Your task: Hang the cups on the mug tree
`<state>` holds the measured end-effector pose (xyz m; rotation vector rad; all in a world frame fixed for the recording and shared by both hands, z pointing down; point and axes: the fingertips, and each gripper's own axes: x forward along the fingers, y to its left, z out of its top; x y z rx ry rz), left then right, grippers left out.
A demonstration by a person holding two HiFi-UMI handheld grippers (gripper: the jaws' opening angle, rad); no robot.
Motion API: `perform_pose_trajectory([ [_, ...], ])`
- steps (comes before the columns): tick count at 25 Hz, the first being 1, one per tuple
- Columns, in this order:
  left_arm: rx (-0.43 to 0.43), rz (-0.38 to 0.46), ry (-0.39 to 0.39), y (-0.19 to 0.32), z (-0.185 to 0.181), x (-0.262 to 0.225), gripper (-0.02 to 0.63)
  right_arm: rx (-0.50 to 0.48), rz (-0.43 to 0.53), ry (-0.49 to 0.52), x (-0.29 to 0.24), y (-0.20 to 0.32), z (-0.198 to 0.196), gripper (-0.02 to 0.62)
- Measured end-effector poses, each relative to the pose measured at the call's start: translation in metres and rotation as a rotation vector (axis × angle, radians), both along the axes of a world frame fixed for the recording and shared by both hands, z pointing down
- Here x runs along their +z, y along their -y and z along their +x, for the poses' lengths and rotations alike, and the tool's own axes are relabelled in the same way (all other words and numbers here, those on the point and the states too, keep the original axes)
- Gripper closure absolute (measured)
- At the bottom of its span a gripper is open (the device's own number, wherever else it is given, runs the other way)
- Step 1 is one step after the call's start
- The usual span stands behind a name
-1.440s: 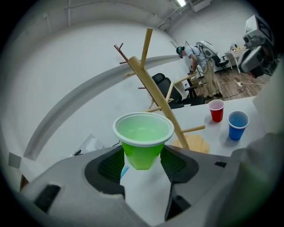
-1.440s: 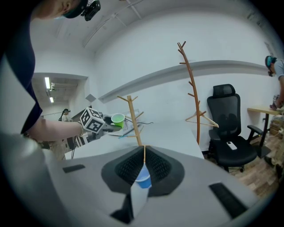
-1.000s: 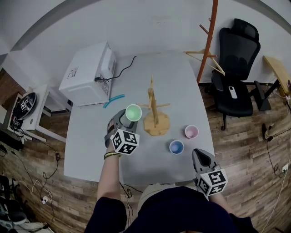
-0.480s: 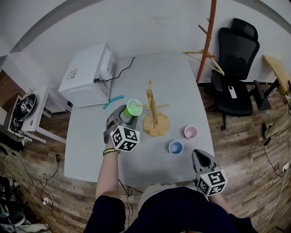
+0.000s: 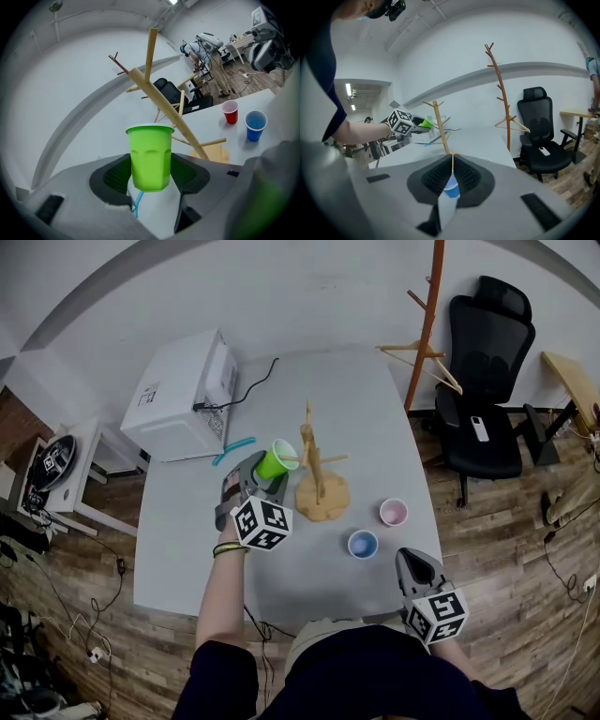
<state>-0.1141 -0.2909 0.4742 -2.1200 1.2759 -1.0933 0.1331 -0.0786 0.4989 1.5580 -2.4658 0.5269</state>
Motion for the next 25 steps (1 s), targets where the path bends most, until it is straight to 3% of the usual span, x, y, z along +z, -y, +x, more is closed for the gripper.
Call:
perform_pose_trajectory([
  [25,0.134,0.005,0.172,0.005,0.032,-0.003,0.337,0.011,-0.008,0.003,0.001,0.0,0.003,0.565],
])
